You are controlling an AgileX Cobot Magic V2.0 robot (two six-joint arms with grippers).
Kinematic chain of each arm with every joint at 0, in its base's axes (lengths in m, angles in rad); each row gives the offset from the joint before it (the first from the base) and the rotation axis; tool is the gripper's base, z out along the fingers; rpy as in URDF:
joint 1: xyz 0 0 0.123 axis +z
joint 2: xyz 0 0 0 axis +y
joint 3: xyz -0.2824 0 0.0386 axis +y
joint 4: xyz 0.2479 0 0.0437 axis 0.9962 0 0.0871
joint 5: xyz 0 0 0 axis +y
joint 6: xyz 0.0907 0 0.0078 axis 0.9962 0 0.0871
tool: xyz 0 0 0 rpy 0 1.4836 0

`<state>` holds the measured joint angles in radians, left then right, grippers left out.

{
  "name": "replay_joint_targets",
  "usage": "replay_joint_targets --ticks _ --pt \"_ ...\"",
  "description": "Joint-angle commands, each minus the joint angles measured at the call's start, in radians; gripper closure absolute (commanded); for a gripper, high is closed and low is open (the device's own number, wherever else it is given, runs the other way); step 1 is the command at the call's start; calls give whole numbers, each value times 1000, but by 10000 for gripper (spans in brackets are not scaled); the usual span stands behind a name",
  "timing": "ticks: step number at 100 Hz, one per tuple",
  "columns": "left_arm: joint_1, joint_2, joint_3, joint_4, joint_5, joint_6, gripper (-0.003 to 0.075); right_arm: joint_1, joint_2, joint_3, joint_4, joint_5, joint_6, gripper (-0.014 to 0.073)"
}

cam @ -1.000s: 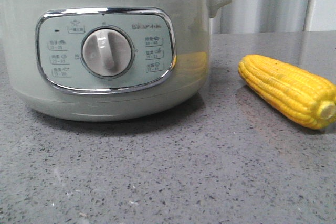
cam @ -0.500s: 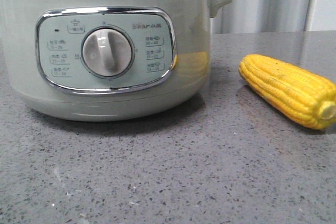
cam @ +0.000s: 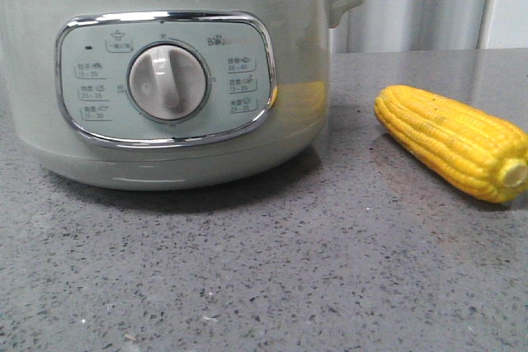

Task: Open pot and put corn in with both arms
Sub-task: 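Grasp the glass lid's knob with the left gripper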

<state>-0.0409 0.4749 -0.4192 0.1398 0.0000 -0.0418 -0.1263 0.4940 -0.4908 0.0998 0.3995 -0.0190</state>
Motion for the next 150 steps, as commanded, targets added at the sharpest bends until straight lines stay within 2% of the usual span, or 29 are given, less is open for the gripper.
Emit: replay_joint_targets --ticks 1,17,24,31,44,49,53,64,71,95,111,136,150 --pt "0 43 -38 1 -115 -6 741 -3 60 -61 3 -91 -9 650" --pt "0 81 -38 1 -127 -6 738 -3 123 -60 3 -134 -9 650" --pt "0 90 -38 1 -144 -8 699 -3 147 -60 3 -121 -9 650" --pt "0 97 -38 1 -169 -8 598 -3 167 -60 3 -117 -9 650" --pt "0 116 -38 0 -232 -20 337 -3 195 -60 3 -117 -9 650" --pt "0 129 -38 0 -266 -46 267 -3 199 -60 3 -117 -9 650" --pt "-1 138 -38 0 -289 -59 246 -3 201 -60 3 -117 -9 650" --pt "-22 160 -38 2 -354 -118 258 -3 203 -60 3 -117 -9 650" --pt "-61 180 -53 7 -350 -123 267 -3 203 -60 3 -117 -9 650" --pt "-283 307 -152 6 -346 -121 267 -3 203 -60 3 -92 -9 650" --pt "-390 424 -217 6 -346 -121 267 -3 203 -60 3 -87 -9 650" --pt "-494 564 -294 6 -370 -121 267 -3 203 -60 3 -81 -9 650" --pt "-535 648 -298 28 -479 -121 267 -3 203 -60 3 -81 -9 650"
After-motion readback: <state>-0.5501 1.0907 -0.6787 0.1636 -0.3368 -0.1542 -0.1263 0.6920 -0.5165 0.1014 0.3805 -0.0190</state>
